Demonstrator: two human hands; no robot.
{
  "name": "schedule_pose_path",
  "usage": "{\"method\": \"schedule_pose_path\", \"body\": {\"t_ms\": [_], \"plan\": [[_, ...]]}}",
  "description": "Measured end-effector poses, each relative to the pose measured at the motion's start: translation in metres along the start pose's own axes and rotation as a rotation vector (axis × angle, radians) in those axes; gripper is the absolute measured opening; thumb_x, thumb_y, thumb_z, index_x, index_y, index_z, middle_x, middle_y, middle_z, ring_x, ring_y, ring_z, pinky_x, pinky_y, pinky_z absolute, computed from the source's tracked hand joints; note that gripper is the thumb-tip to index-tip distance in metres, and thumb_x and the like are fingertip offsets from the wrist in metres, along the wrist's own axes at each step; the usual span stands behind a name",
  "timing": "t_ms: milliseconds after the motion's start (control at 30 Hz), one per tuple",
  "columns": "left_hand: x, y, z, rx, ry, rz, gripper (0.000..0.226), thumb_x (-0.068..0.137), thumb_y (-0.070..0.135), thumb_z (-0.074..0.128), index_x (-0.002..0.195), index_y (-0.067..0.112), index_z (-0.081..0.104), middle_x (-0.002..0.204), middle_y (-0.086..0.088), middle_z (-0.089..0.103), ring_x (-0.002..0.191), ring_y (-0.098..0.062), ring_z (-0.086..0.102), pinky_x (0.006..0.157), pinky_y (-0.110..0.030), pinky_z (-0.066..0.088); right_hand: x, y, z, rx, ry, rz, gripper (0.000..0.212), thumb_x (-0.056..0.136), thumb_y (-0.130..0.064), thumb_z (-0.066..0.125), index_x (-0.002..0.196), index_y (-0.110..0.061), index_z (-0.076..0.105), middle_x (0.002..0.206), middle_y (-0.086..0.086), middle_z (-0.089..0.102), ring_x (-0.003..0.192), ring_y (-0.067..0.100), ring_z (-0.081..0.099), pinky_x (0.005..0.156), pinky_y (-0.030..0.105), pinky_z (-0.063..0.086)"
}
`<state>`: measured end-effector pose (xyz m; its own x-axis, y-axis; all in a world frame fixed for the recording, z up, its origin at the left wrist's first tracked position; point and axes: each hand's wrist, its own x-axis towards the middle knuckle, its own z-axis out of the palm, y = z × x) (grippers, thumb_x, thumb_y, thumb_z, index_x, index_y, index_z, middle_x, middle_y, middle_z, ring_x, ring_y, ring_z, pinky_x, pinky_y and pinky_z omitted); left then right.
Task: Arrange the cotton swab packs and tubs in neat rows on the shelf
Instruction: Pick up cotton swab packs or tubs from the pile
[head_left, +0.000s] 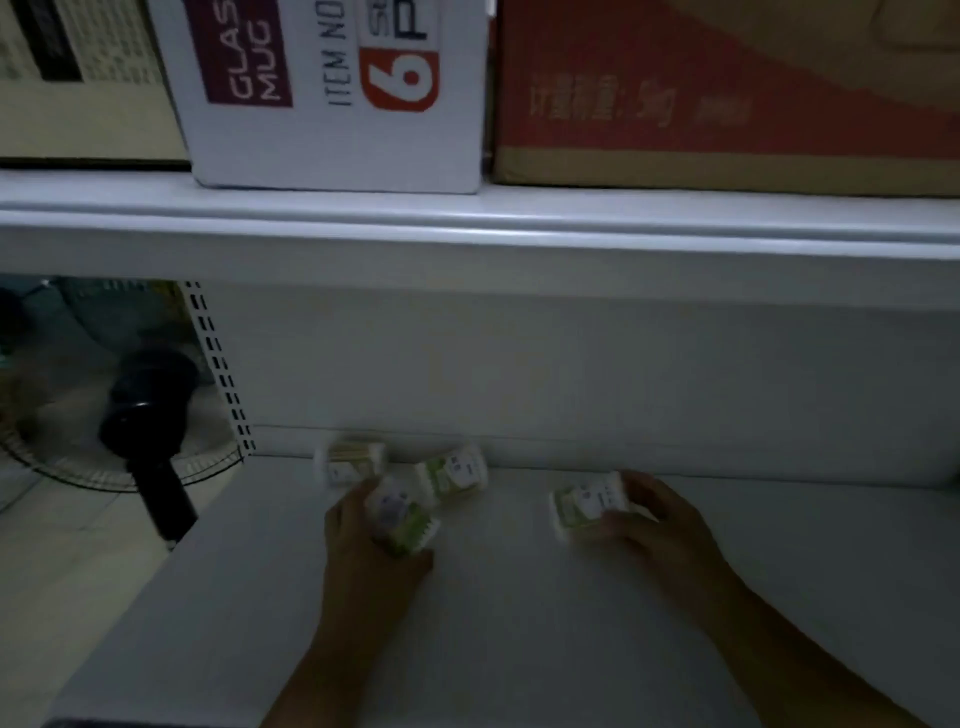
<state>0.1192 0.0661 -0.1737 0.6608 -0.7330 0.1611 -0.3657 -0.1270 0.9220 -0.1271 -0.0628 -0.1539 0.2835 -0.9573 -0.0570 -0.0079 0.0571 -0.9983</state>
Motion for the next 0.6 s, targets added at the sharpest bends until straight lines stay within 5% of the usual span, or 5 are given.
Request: {"method": "schedule_pose_path", "body": {"t_ms": [100, 200, 400, 467, 600], "plan": [[-0.045, 0.022, 0.040, -0.217, -0.314, 0.047, 0.085, 0.048, 0.007, 0.084, 0.117, 0.045, 0.052, 0.110, 0.000, 0.054, 0.085, -0.005, 0.062, 0.077, -0.023, 0.054, -0.038, -0.012, -0.041, 0.366, -0.102, 0.161, 0.046, 0.068, -0.004, 0.070, 0.112, -0.017, 0.065, 0.103, 0.008, 0.072, 0.093, 0.026, 0.068, 0.074, 0.033, 0.054], [-0.101, 0.068, 0.098, -0.104, -0.531, 0.152, 0.088, 0.062, 0.003, 0.083, 0.122, 0.046, 0.036, 0.110, 0.015, 0.055, 0.090, 0.007, 0.057, 0.075, -0.003, 0.046, -0.071, -0.029, -0.099, 0.463, -0.167, 0.158, 0.077, 0.034, -0.007, 0.081, 0.108, -0.022, 0.068, 0.102, 0.008, 0.071, 0.087, 0.028, 0.067, 0.075, 0.035, 0.050], [-0.197, 0.172, 0.213, -0.277, -0.791, 0.195, 0.077, 0.053, 0.004, 0.081, 0.109, 0.045, 0.047, 0.103, -0.002, 0.065, 0.086, -0.014, 0.067, 0.071, -0.021, 0.055, -0.143, -0.039, -0.255, 0.628, -0.028, 0.022, 0.079, 0.013, -0.026, 0.090, 0.087, -0.003, 0.075, 0.090, 0.018, 0.071, 0.076, 0.027, 0.070, 0.068, 0.038, 0.059], [-0.232, 0.202, 0.252, -0.330, -0.904, 0.183, 0.080, 0.047, 0.007, 0.078, 0.110, 0.046, 0.047, 0.104, -0.007, 0.066, 0.085, -0.019, 0.069, 0.068, -0.034, 0.057, -0.168, -0.041, -0.310, 0.648, 0.014, -0.039, 0.072, 0.017, -0.026, 0.091, 0.084, -0.005, 0.076, 0.086, 0.015, 0.072, 0.074, 0.025, 0.071, 0.064, 0.038, 0.059], [-0.294, 0.247, 0.330, -0.420, -1.046, 0.216, 0.082, 0.053, -0.011, 0.067, 0.119, 0.031, 0.043, 0.113, -0.009, 0.061, 0.085, -0.014, 0.068, 0.065, -0.030, 0.055, -0.210, -0.046, -0.412, 0.601, 0.149, -0.115, 0.047, 0.055, -0.014, 0.076, 0.102, -0.012, 0.067, 0.095, 0.011, 0.070, 0.079, 0.021, 0.068, 0.068, 0.032, 0.057]]}}
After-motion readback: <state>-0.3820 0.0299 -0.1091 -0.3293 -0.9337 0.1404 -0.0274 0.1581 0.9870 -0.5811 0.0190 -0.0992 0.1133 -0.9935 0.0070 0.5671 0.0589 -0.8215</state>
